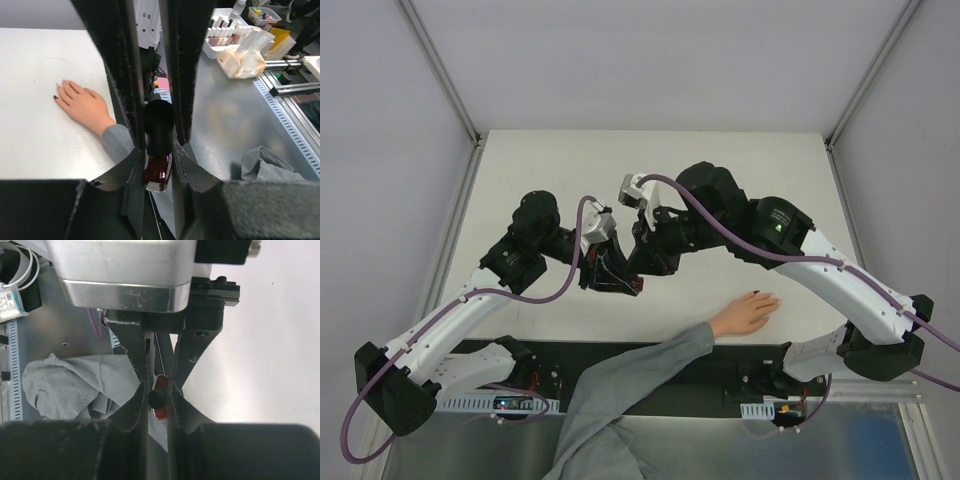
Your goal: Paint the nails
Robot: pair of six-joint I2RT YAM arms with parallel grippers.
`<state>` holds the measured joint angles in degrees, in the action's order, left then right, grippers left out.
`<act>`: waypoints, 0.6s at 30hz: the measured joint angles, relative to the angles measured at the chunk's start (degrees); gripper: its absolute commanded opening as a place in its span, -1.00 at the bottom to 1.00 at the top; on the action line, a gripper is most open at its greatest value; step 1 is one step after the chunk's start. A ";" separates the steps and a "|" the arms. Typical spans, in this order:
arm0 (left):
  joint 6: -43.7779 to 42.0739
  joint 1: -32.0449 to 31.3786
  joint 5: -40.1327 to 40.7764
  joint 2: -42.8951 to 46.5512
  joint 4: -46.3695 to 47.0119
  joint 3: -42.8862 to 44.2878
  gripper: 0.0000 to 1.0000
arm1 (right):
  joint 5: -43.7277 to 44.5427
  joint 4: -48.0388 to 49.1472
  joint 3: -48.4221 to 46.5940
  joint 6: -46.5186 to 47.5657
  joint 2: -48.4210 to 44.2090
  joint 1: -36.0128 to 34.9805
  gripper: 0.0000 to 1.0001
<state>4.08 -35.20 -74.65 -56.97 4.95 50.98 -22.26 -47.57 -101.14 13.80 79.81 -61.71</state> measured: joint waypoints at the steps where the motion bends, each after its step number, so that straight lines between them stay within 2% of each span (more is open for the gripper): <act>1: 0.00 0.02 0.46 0.02 -0.02 -0.02 -1.00 | 0.11 0.04 0.13 0.11 -0.04 0.02 -0.99; 5: -0.35 0.04 8.11 1.40 -1.62 -0.46 -1.00 | 5.31 2.16 2.36 -0.66 -1.09 -0.83 -0.99; 7: -1.11 0.02 16.81 3.13 -2.45 -1.29 -1.00 | 18.73 2.23 2.01 -4.55 -0.74 -4.00 -0.99; 10: -2.27 0.04 27.85 6.25 -3.54 -2.54 -1.00 | 44.83 -1.44 -4.42 -17.81 5.38 -12.11 -0.99; 12: -3.37 0.17 32.65 8.11 -5.60 -3.52 -1.00 | 56.33 -0.83 -4.61 -24.52 8.13 -15.50 -0.99; 14: -3.76 0.17 34.62 8.74 -6.86 -4.39 -1.00 | 61.86 0.00 -3.45 -28.87 9.49 -16.79 -0.99; 17: -3.96 0.22 36.00 8.02 -7.15 -4.76 -1.00 | 63.36 1.55 -1.75 -30.71 9.70 -16.15 -0.70; 18: -3.98 0.39 35.91 7.72 -6.93 -4.76 -1.00 | 63.01 1.92 -1.44 -30.34 9.44 -15.85 -0.41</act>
<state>0.10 -34.81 -38.74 -49.25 -1.98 46.22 40.75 -45.65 -102.59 -16.53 89.25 -77.56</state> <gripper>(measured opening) 0.207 0.153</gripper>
